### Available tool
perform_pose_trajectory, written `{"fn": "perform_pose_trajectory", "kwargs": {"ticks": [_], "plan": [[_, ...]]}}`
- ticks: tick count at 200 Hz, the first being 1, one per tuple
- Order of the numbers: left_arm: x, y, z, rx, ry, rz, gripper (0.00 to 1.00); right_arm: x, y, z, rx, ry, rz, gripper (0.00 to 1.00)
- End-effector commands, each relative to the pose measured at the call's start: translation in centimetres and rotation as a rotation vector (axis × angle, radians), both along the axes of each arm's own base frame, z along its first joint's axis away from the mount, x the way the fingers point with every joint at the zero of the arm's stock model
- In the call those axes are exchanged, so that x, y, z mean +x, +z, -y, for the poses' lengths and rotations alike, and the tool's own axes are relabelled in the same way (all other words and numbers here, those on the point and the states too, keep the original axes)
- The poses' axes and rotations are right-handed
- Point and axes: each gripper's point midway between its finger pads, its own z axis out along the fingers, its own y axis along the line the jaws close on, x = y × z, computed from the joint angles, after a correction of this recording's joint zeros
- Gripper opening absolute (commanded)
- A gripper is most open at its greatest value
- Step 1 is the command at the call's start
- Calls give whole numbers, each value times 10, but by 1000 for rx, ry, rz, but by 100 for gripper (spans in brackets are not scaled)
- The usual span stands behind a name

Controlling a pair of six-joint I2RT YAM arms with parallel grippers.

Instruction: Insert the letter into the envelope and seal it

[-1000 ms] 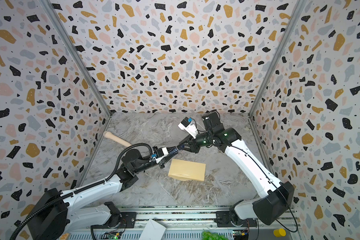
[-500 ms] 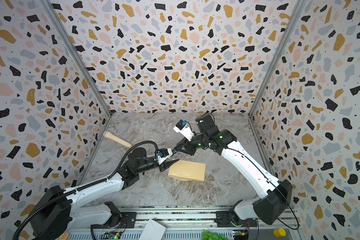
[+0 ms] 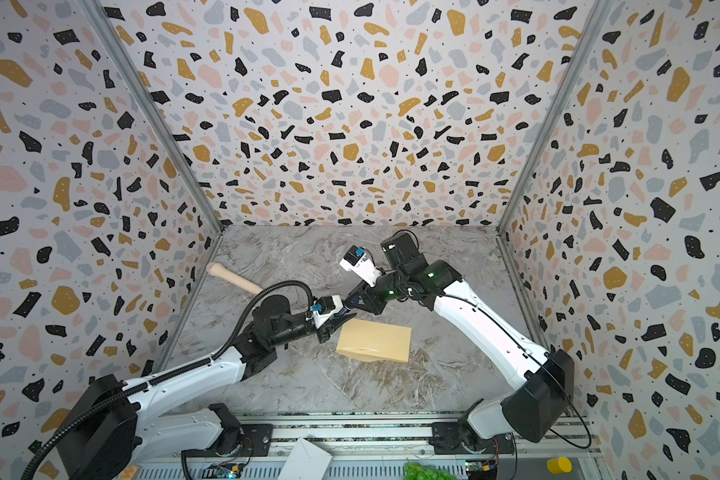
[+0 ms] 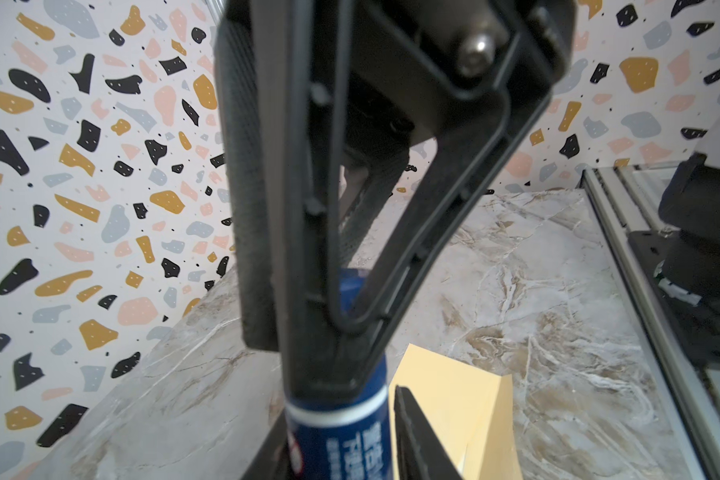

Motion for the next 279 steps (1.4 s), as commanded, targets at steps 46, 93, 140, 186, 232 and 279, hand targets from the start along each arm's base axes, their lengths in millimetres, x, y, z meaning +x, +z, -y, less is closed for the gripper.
{"fn": "perform_pose_trajectory", "kwargs": {"ticks": [46, 93, 140, 186, 232, 279], "plan": [[7, 19, 7, -23, 2, 22, 0, 10, 14, 4, 0, -56, 57, 0], [18, 10, -6, -33, 108, 33, 0, 35, 47, 31, 94, -174, 56, 0], [21, -3, -5, -23, 119, 5, 0, 44, 69, 52, 165, -224, 71, 0], [23, -16, -4, 7, 120, -17, 0, 47, 74, 63, 166, -246, 83, 0], [22, -22, -4, 21, 116, -26, 0, 47, 74, 64, 168, -242, 81, 0], [23, -23, -4, 24, 118, -26, 0, 47, 75, 65, 169, -245, 89, 0]]}}
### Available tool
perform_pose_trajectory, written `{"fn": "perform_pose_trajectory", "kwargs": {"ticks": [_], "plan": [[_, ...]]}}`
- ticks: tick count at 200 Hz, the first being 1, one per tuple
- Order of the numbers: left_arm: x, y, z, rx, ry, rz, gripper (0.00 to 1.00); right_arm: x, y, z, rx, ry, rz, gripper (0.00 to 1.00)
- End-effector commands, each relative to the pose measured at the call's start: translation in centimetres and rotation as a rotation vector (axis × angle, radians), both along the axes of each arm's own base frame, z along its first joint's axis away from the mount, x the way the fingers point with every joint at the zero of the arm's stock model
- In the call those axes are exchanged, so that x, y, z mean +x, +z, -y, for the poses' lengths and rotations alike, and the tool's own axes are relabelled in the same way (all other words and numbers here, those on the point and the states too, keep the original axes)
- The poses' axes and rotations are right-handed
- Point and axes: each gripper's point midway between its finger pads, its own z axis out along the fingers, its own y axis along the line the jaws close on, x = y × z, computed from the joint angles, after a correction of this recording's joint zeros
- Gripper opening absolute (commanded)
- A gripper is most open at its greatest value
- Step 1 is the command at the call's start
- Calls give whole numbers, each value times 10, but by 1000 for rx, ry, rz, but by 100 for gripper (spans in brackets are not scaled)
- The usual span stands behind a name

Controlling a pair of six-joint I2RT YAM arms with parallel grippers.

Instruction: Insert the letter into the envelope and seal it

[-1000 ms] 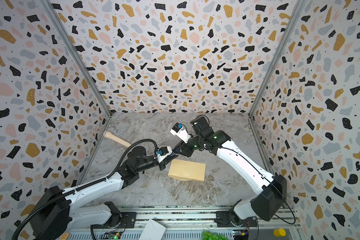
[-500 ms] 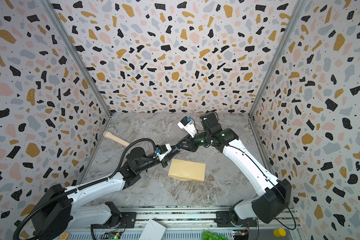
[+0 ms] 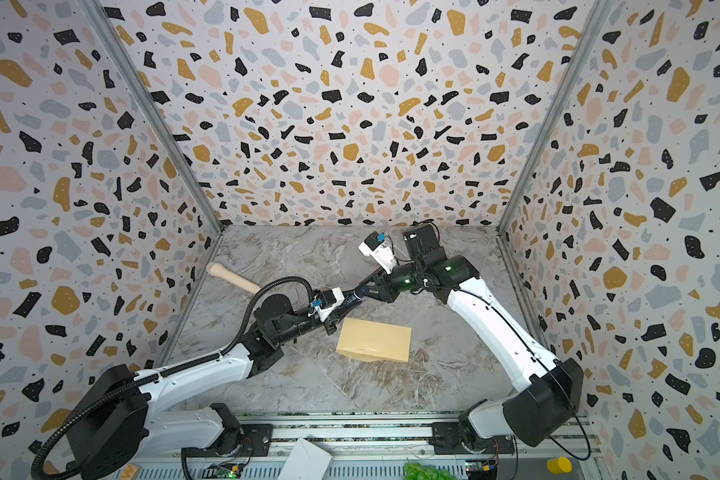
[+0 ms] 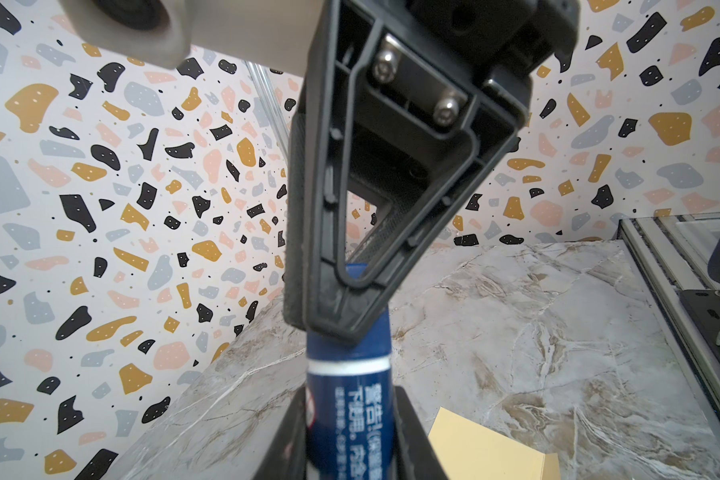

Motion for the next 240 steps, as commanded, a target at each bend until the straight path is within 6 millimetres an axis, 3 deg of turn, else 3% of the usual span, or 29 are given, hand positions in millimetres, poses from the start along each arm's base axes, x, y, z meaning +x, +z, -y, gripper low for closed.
{"fn": "perform_pose_trajectory", "kwargs": {"ticks": [1, 161, 207, 240], "plan": [[8, -53, -14, 121, 64, -122, 0, 25, 49, 34, 34, -156, 185, 0], [8, -61, -13, 144, 57, -128, 0, 31, 63, 52, 66, -191, 210, 0], [8, -61, -12, 141, 56, -129, 0, 28, 61, 50, 77, -178, 196, 0], [8, -51, -10, 116, 46, -123, 0, 19, 55, 38, 98, -134, 177, 0]]}}
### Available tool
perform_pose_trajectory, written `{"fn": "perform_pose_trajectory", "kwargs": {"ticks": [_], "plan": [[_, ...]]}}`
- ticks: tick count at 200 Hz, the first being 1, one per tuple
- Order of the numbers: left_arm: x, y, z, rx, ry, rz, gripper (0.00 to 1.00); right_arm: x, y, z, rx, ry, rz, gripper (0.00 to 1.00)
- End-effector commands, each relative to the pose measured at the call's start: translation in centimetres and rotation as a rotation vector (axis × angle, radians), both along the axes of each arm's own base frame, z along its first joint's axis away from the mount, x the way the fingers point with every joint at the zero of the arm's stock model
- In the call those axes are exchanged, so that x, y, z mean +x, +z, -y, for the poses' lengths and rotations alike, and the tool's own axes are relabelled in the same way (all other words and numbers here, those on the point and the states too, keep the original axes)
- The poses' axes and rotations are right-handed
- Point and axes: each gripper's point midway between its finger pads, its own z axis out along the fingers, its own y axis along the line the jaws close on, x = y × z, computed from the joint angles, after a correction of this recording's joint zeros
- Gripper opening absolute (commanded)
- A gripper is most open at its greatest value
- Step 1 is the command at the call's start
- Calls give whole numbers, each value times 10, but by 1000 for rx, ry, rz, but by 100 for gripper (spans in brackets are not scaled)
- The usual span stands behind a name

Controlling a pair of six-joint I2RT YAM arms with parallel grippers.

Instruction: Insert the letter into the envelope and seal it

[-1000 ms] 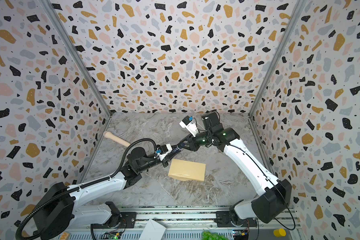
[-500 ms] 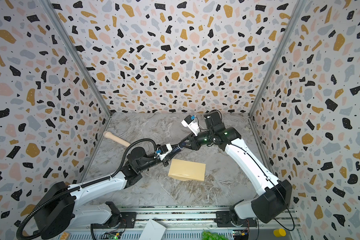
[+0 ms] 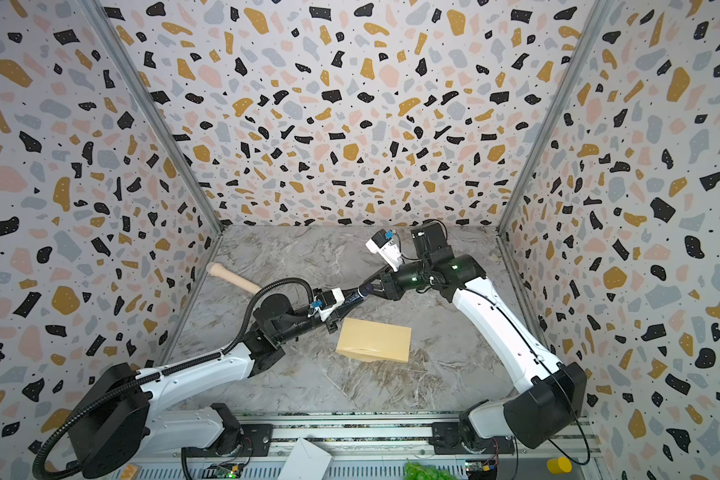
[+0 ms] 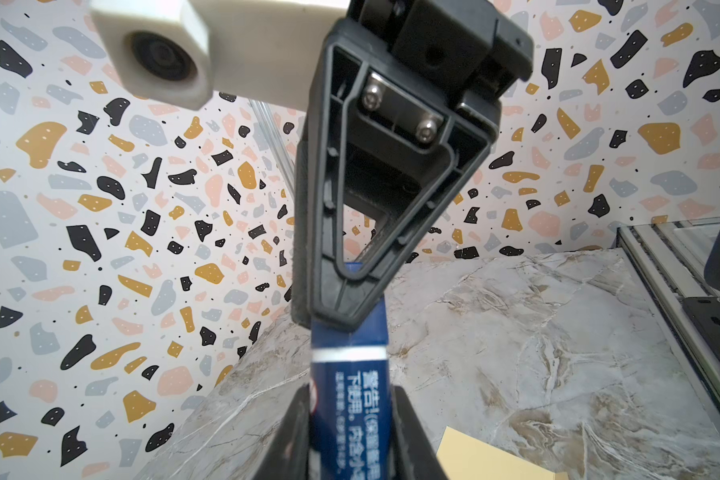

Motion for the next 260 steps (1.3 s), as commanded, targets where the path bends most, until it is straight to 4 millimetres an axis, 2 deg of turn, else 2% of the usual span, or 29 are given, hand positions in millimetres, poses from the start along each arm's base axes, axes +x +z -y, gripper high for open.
{"fn": "perform_pose_trajectory", "kwargs": {"ticks": [1, 10, 29, 54, 70, 97, 138, 155, 176, 220, 260], "plan": [[11, -60, -14, 138, 69, -158, 0, 18, 49, 26, 51, -136, 210, 0], [11, -58, -14, 131, 67, -156, 0, 15, 45, 21, 45, -122, 206, 0], [12, -53, -13, 122, 66, -151, 0, 8, 37, 11, 32, -87, 193, 12], [11, -52, -13, 122, 67, -150, 0, 9, 34, 10, 20, -91, 191, 14], [11, -52, -14, 123, 68, -149, 0, 10, 31, 10, 13, -97, 188, 21], [11, -51, -15, 122, 75, -143, 0, 11, 30, 10, 5, -97, 180, 40], [12, -48, -16, 121, 82, -133, 0, 10, 37, 18, 19, -130, 174, 64], [11, -47, -17, 121, 84, -129, 0, 7, 27, 18, 17, -140, 135, 78], [11, -44, -18, 116, 87, -119, 0, 7, 8, 17, 1, -141, 76, 87], [8, -37, -19, 100, 82, -98, 0, 9, -28, 5, -18, -119, -74, 87], [8, -35, -19, 97, 80, -94, 0, 9, -35, -8, 16, -91, -122, 82]]}}
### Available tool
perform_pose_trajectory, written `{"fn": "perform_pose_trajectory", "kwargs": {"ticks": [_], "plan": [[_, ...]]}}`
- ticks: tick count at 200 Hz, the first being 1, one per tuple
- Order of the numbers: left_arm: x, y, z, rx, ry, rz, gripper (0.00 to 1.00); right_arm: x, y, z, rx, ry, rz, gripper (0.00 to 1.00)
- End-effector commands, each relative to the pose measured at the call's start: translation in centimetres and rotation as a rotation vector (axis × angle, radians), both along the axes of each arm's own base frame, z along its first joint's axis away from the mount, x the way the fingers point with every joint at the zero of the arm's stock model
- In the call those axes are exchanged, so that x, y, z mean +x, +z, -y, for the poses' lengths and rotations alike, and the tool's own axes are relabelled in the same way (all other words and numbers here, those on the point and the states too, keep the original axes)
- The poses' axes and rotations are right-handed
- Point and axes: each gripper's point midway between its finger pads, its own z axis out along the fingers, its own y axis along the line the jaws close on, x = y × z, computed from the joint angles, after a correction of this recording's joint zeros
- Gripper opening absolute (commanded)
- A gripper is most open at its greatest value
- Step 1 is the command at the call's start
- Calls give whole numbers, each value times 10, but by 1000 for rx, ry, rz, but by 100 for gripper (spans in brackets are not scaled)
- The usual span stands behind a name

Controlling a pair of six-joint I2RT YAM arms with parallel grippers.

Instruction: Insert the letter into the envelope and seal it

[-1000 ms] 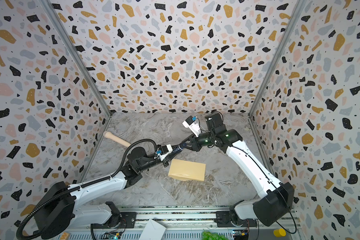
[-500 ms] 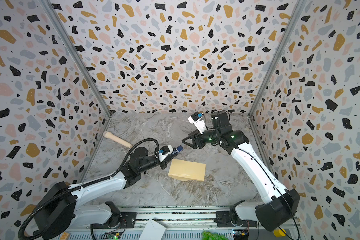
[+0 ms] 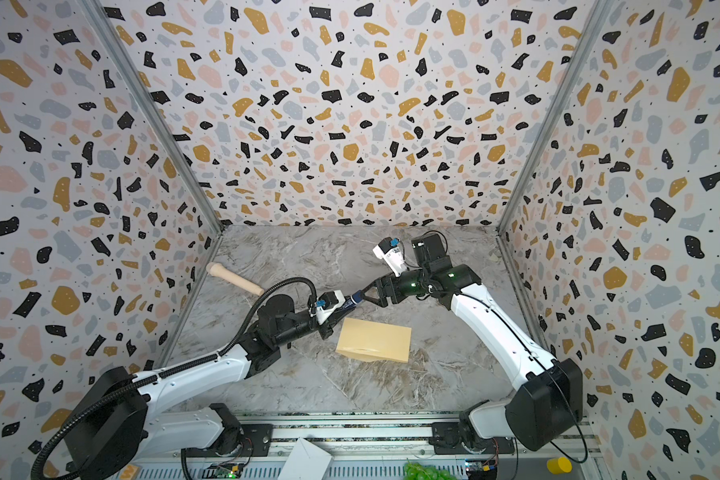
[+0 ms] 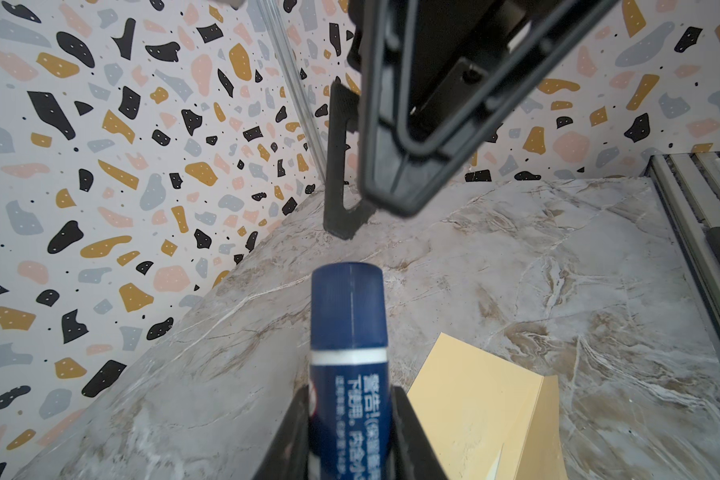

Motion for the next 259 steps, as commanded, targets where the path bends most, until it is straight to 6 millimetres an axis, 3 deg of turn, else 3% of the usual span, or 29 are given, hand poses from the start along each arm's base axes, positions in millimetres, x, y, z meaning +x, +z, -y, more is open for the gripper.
{"fn": "perform_pose_trajectory", "kwargs": {"ticks": [1, 34, 95, 178, 259], "plan": [[-1, 15, -2, -35, 2, 53, 0, -4, 14, -11, 69, 32, 3, 82], [-1, 15, -2, -35, 2, 53, 0, -7, 8, -23, 76, 60, -25, 76], [-1, 13, -2, -33, 1, 51, 0, -9, -4, -36, 71, 84, -62, 54], [-2, 11, -3, -32, 3, 51, 0, -3, -2, -28, 58, 64, -42, 18], [-3, 7, -4, -35, 2, 50, 0, 20, 32, 7, 116, -8, 19, 15]]}}
